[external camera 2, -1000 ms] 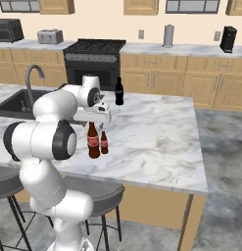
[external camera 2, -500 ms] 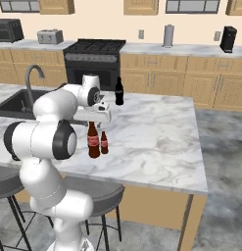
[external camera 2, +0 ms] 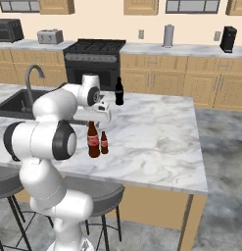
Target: Place the large bottle from the dining counter next to the other large bottle outside the sink, and place the small bottle from the dining counter next to the other small bottle inside the sink.
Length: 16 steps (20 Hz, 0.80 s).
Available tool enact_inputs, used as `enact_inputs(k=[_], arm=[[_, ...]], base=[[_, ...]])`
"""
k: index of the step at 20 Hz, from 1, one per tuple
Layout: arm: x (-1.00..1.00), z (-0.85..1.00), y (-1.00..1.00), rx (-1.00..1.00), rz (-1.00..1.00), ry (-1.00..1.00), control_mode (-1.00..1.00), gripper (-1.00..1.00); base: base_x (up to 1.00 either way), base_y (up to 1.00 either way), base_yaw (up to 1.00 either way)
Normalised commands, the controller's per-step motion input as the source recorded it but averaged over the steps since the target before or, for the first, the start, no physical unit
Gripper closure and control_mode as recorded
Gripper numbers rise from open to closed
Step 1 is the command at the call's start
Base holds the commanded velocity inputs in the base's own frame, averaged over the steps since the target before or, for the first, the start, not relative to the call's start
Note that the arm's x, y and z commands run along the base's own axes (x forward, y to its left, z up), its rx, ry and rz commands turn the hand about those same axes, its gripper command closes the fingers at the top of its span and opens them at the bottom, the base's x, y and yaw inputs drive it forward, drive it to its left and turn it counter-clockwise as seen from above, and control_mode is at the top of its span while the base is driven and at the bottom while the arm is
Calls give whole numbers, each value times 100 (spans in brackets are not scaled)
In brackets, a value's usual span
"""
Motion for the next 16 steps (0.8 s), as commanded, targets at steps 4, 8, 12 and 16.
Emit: enact_inputs(k=[4, 8, 12, 16], arm=[[-29, 61, 0, 2, 0, -3, -100, 100], [-48, 84, 0, 6, 0, 0, -100, 100], [-68, 74, 0, 7, 0, 0, -100, 100], [-66, 60, 0, 1, 0, 1, -100, 100]], base=[[0, 0, 0], [0, 0, 0], [0, 0, 0], [0, 0, 0]])
